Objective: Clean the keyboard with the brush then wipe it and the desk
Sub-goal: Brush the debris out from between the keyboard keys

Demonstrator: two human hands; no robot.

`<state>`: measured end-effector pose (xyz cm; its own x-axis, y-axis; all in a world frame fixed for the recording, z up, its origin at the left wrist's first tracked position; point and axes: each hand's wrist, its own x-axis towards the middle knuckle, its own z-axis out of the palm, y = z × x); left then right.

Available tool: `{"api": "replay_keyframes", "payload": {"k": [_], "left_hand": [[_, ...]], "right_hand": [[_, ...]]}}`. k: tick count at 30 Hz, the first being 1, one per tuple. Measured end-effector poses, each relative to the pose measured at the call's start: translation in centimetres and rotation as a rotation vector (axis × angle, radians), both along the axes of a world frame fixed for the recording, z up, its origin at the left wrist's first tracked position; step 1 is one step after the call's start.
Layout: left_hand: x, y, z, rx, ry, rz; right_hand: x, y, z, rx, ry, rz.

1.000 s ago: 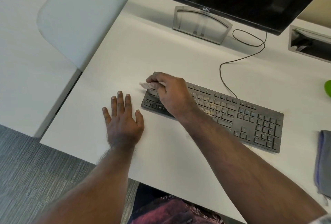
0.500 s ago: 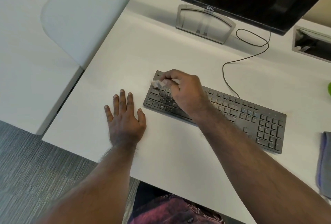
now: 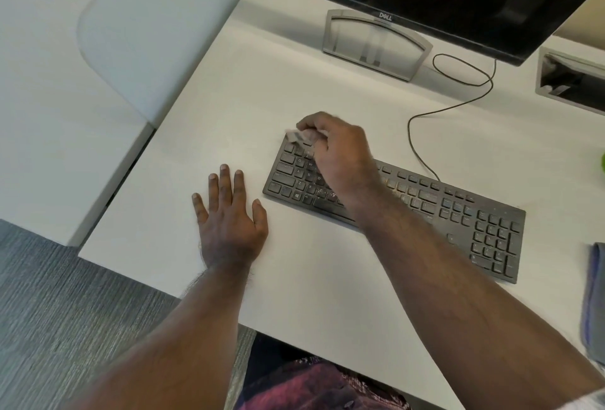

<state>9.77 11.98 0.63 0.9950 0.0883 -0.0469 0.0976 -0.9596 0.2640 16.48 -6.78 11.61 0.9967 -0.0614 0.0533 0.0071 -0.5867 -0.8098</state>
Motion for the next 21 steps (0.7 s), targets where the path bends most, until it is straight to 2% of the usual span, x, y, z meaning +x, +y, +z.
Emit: {"api": "replay_keyframes", "payload": {"k": [3,6,12,16,21], "left_hand": [[0.0,0.1,0.0,0.004,0.006,-0.001],[0.0,0.0,-0.1,0.004,-0.002,0.0],[0.0,0.0,-0.1,0.002,0.001,-0.001],[0.0,0.1,-0.2,0.0,-0.01,0.001],[0.0,0.0,-0.2,0.002,-0.005,-0.001]], "right_hand": [[0.3,-0.4,0.6,0.046,0.012,0.003],[-0.2,-0.5,0.3,-0.023,0.082,0.096],[-0.3,-3.2,0.7,0.076,0.017,-0.097],[-2.0,-5.0,1.0,-0.09,0.113,0.04],[-3.2,-9.0,2.1,-0.188,0.206,-0.051]]}}
